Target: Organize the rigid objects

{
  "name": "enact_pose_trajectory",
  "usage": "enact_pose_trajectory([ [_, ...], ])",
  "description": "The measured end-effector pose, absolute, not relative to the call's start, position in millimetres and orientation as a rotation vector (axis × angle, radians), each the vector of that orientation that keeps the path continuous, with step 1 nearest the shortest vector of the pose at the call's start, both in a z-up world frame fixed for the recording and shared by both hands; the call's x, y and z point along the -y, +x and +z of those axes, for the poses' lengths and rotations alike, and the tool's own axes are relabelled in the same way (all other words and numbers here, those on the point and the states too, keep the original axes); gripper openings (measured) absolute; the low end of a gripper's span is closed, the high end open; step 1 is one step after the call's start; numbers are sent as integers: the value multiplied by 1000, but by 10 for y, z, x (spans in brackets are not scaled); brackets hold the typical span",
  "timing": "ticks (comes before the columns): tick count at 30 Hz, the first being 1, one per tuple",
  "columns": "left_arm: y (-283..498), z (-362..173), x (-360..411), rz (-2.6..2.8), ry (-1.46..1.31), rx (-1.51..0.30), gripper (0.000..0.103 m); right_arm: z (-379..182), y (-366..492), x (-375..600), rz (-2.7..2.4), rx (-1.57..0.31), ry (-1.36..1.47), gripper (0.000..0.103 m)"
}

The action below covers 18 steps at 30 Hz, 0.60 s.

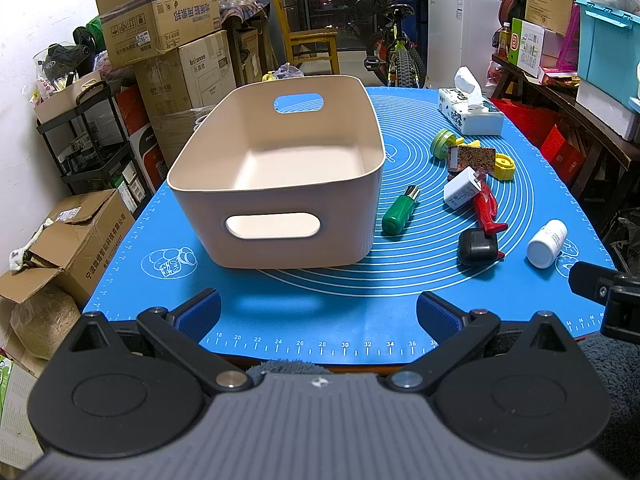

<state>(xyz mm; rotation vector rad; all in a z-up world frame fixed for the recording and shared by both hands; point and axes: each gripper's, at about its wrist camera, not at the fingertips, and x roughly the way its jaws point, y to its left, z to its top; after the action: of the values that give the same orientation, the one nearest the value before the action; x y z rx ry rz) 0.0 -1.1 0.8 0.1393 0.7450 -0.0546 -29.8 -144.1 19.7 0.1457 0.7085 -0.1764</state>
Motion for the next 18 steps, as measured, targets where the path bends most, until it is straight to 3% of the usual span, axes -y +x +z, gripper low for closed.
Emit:
enact_pose_trajectory([
  [18, -2, 49, -6, -65, 126, -735, 103, 224, -309, 1452, -193, -689, 164, 101],
])
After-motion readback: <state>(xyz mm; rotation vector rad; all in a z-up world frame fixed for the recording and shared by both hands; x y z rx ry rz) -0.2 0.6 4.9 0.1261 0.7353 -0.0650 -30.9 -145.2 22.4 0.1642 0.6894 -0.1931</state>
